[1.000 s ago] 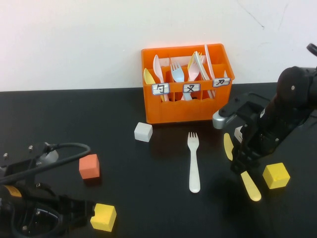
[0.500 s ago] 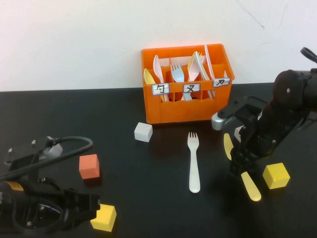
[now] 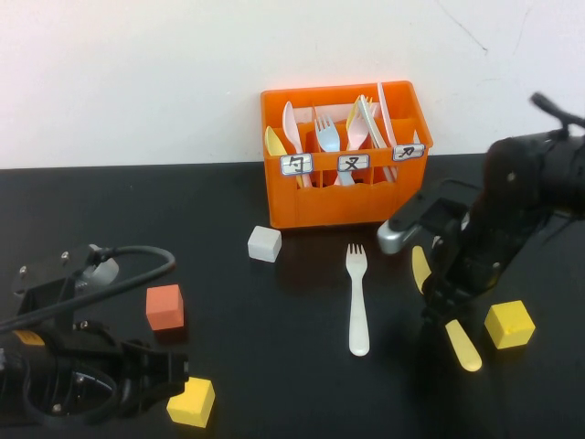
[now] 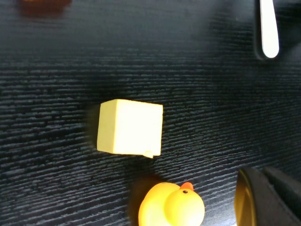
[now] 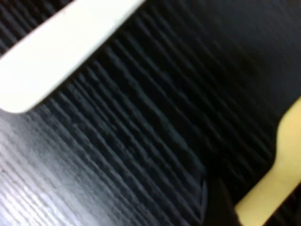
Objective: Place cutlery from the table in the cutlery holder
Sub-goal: Pick up the knife
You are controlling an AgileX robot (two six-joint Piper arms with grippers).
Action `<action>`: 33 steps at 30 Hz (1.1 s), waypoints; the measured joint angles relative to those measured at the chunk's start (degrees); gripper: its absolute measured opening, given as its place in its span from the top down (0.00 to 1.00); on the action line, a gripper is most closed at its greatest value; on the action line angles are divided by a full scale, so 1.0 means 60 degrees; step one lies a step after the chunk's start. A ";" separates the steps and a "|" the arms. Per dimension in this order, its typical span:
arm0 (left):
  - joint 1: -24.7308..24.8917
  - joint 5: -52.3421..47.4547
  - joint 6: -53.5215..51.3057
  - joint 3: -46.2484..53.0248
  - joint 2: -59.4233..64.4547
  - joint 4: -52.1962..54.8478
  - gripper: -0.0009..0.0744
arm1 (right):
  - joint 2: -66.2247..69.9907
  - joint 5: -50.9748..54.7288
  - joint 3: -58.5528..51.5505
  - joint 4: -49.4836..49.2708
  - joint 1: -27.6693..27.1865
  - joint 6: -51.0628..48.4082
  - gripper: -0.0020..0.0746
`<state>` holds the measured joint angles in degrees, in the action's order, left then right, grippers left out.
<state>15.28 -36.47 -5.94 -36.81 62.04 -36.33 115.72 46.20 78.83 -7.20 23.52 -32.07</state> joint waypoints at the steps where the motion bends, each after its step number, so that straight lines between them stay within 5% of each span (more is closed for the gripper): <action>1: 0.0000 0.0000 -0.0006 0.0000 0.0000 0.0000 0.99 | 0.0003 -0.0018 0.0004 0.0209 0.0107 0.0174 0.52; 13: 0.0000 0.0000 -0.0045 0.0000 0.0016 -0.0153 0.99 | 0.0246 -0.0054 0.0081 0.0898 0.0522 0.1115 0.55; 19: 0.0000 0.0000 -0.0407 0.0000 0.0016 -0.0503 0.99 | 0.0311 -0.0132 0.0139 0.0898 0.0522 0.1120 0.84; 33: 0.0000 0.0032 -0.0478 0.0000 0.0016 -0.0632 0.99 | 0.0082 -0.0629 0.0101 0.0193 0.0522 0.1158 0.84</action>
<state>15.28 -36.28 -8.80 -36.81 62.13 -40.13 116.21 42.42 79.44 -6.04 26.65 -25.12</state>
